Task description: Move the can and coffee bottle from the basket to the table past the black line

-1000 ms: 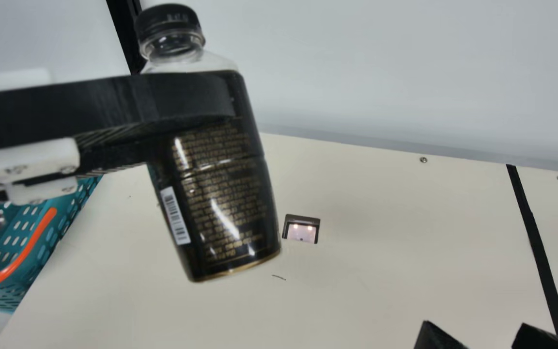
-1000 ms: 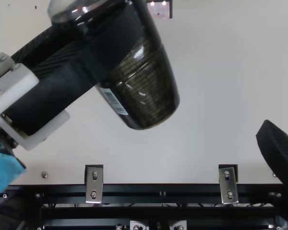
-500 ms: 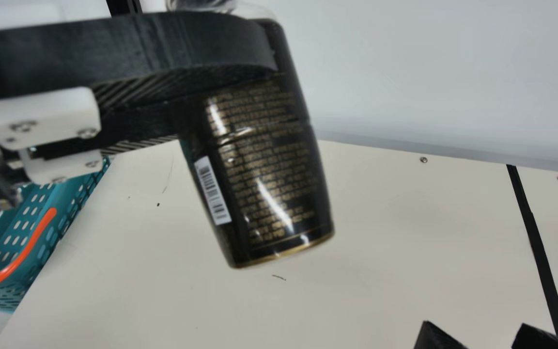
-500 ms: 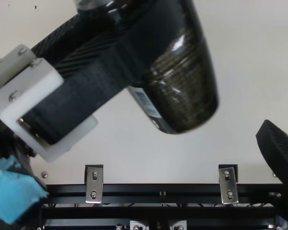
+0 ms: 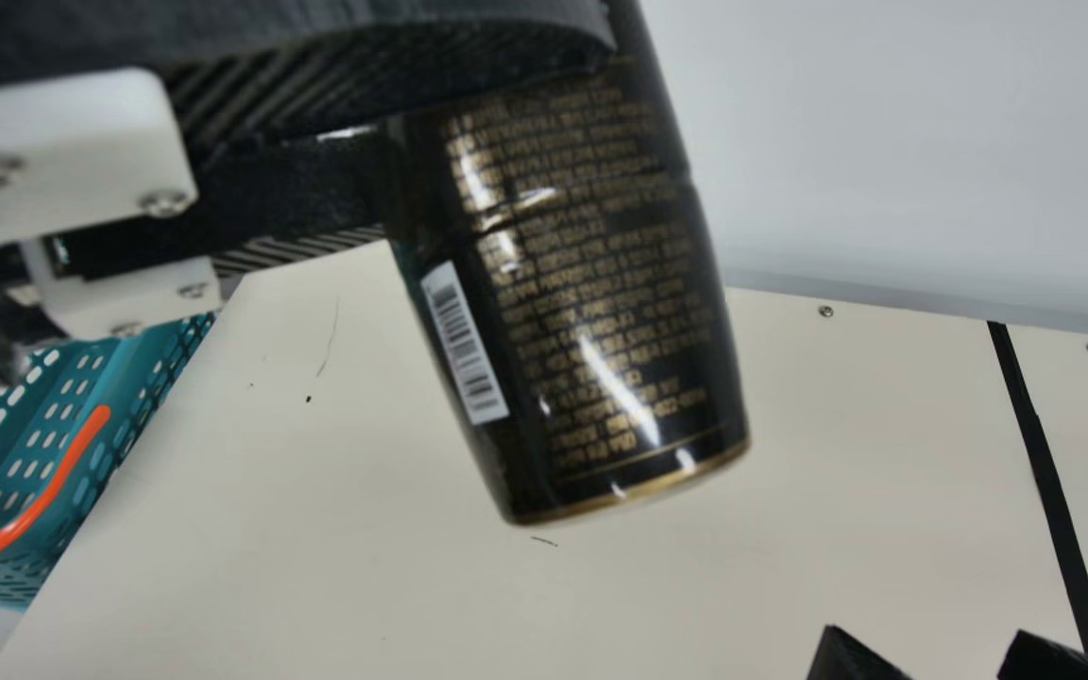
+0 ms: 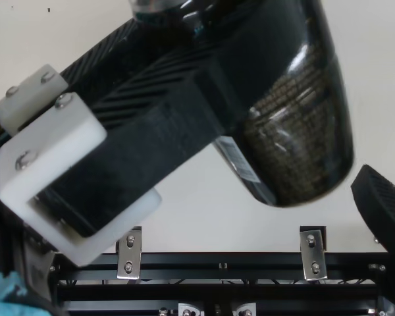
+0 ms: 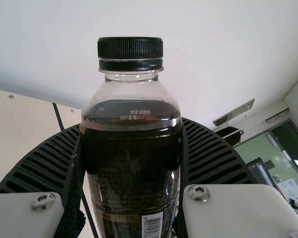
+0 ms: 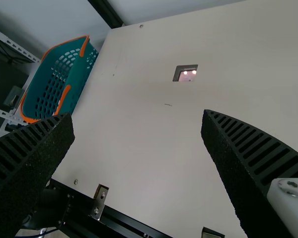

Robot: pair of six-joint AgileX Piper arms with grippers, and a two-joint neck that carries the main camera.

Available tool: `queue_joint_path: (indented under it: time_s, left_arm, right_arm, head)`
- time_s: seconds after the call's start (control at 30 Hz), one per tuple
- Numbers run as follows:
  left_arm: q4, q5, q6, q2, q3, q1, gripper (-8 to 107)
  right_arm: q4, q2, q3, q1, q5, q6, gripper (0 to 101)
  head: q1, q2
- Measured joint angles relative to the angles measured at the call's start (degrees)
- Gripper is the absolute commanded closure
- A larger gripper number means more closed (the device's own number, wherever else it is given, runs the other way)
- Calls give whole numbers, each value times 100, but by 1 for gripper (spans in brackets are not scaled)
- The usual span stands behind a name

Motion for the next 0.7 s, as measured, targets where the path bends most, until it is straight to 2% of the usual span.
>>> queue_joint_path:
  time_s: [0.57, 0.7]
  left_arm:
    - [24, -71, -251, 0, 0, -87, 89]
    - [-148, -70, -157, 35, 11, -17, 89]
  right_arm:
    - [0, 0, 0, 0, 0, 0, 0]
    - [0, 0, 0, 0, 0, 0, 0]
  head:
    - [0, 0]
    - [29, 0]
